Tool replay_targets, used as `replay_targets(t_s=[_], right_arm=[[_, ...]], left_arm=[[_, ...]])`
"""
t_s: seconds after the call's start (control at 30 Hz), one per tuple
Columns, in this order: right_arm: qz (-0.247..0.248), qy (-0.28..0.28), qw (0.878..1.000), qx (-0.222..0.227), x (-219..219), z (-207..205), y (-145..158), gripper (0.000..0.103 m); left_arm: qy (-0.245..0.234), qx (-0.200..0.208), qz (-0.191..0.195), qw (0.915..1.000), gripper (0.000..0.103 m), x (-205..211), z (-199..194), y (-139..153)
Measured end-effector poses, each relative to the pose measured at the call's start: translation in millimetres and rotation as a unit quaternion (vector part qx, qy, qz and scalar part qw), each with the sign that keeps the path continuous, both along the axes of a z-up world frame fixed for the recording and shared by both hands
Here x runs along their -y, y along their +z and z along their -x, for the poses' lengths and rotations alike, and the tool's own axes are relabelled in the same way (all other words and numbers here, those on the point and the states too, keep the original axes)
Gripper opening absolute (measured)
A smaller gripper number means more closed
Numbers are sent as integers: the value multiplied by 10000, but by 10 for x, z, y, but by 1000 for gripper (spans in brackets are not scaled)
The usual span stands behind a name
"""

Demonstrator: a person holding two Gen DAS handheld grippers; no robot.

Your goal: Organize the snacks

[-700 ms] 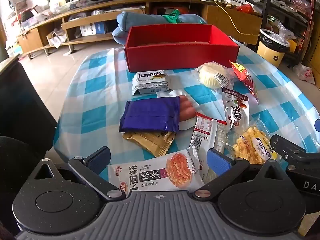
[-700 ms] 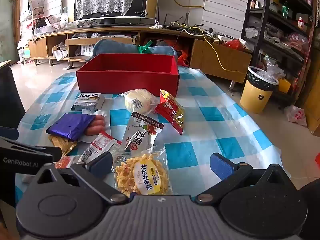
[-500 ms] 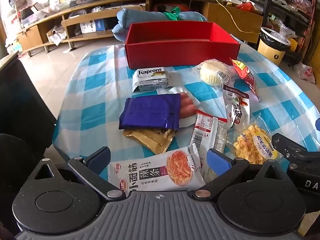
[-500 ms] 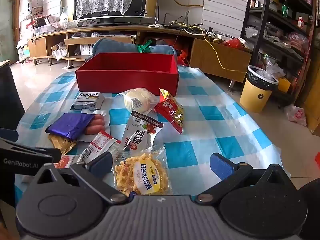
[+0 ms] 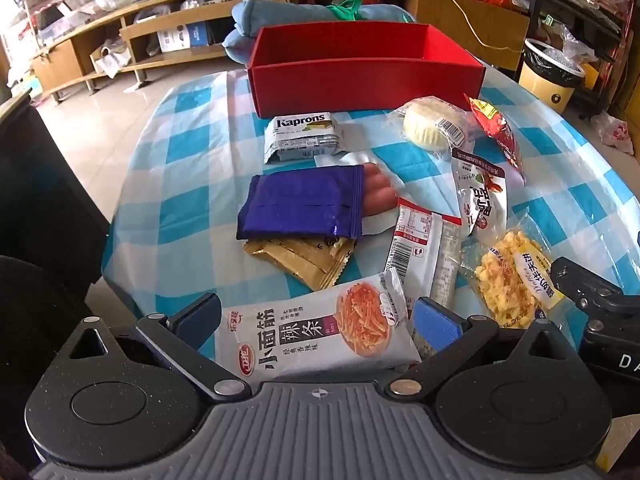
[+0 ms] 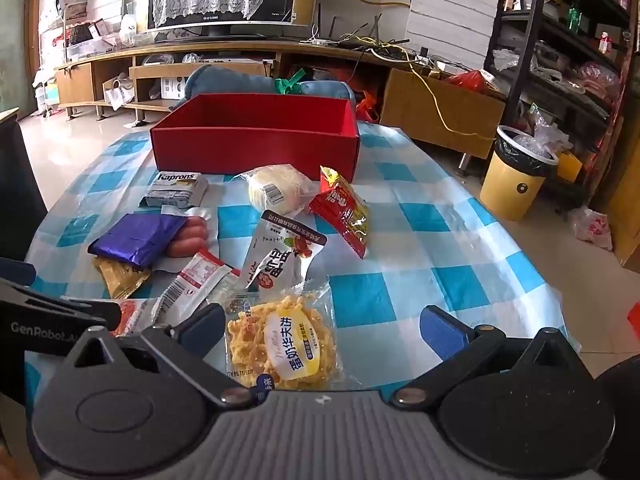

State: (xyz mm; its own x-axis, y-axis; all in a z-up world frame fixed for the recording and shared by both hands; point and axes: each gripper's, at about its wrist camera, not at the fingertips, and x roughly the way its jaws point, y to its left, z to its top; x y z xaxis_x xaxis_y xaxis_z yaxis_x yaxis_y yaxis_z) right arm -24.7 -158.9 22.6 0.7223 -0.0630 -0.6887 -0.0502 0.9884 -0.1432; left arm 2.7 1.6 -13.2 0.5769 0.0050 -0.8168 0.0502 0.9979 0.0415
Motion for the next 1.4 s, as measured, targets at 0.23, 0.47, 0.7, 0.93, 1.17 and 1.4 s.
replay_targets(t_s=[0.23,0.47,0.7,0.93,1.17,1.4], right_arm=[[16,28,10000,-56,-12,-6,-23,100],[20,37,10000,-85,-14,-8,-29,100],[18,38,10000,-88,-13,-9,-29,100],[18,44,9999,-97,-22,-7,-40,100],[20,49,9999,-106,-25,-7,-45,100],[22,67,9999,-132,-33,-17,-57,100]], left_arm=[[-17,-27,5,10000,103,1,7,-12],[-52,-38,-6,10000,103,11,6,-22],[-59,-41,-12,10000,103,12,5,-23],[-54,-44,-11,10000,103,13,4,-23],[-56,-46,-15,10000,103,16,2,-30],[-54,-49,-14,10000,103,16,2,-31]])
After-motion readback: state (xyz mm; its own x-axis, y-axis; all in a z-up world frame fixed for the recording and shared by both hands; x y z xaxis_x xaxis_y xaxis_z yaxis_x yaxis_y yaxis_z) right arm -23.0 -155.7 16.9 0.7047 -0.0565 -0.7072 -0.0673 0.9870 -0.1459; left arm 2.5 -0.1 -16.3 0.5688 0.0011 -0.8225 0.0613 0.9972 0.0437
